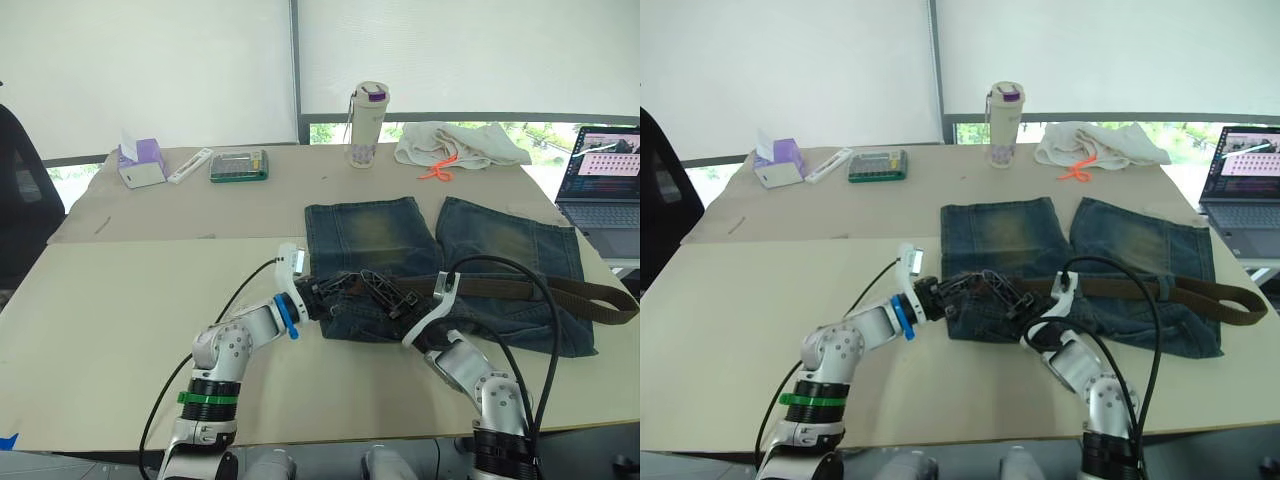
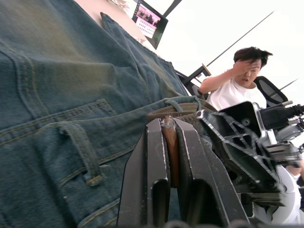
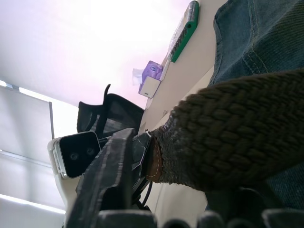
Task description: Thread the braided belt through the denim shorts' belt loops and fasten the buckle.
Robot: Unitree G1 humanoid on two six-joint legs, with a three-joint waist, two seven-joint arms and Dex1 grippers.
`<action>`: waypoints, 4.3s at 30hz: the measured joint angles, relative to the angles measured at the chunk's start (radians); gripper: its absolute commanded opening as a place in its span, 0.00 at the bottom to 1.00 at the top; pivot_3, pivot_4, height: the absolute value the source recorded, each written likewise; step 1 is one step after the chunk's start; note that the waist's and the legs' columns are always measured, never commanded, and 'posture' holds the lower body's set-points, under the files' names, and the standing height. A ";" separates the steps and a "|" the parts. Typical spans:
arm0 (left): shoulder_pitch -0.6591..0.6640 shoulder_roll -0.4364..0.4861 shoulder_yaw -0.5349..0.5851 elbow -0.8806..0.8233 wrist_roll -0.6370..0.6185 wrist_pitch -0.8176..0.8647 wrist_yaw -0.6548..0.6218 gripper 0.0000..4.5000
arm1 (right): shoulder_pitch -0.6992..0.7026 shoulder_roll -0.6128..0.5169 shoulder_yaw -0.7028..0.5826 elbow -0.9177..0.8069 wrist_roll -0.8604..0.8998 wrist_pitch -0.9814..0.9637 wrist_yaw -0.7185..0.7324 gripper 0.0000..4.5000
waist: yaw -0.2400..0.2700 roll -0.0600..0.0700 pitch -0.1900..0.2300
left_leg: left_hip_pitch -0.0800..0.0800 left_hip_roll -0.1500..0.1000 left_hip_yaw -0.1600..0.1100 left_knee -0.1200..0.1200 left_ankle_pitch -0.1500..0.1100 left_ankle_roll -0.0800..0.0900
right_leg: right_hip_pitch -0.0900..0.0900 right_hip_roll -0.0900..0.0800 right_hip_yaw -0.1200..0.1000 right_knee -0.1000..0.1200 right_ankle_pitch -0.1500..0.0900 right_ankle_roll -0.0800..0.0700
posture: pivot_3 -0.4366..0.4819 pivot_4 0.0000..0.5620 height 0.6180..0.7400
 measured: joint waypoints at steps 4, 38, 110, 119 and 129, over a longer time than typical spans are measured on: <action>0.000 0.000 -0.005 0.005 0.000 0.000 -0.002 0.00 | 0.021 -0.024 0.005 -0.008 0.000 0.000 0.024 0.01 | 0.000 0.000 0.000 | 0.000 0.000 0.000 0.000 0.000 0.000 | 0.000 0.000 0.000 0.000 0.000 0.000 | 0.48 0.27 1.00; 0.062 0.294 -0.094 -0.003 0.353 -0.353 -0.114 0.77 | -0.163 -0.144 0.038 0.085 -0.158 0.108 -0.202 0.00 | -0.004 0.001 0.000 | 0.000 0.003 0.001 -0.001 0.000 0.000 | -0.001 0.003 0.001 0.000 0.001 -0.002 | 0.48 0.27 1.00; 0.161 0.201 -0.069 0.017 0.355 -0.305 -0.075 0.77 | -0.414 -0.090 -0.019 0.410 -0.320 0.187 -0.034 0.00 | -0.002 0.001 -0.003 | 0.002 0.031 0.005 -0.001 -0.003 0.004 | -0.004 0.032 0.002 0.000 0.007 -0.024 | 0.48 0.27 1.00; 0.164 0.199 -0.065 0.005 0.355 -0.304 -0.065 0.77 | -0.328 0.018 0.002 0.155 -0.311 0.272 -0.239 0.00 | -0.007 0.003 -0.002 | 0.002 0.031 0.004 -0.002 -0.003 0.004 | -0.005 0.032 0.002 0.000 0.007 -0.024 | 0.48 0.27 1.00; 0.169 0.191 -0.051 0.003 0.334 -0.285 -0.062 0.77 | -0.342 0.160 -0.153 0.108 -0.136 0.335 -0.501 0.00 | -0.010 0.005 -0.001 | 0.002 0.032 0.004 -0.002 -0.003 0.004 | -0.005 0.032 0.002 0.000 0.007 -0.024 | 0.48 0.27 1.00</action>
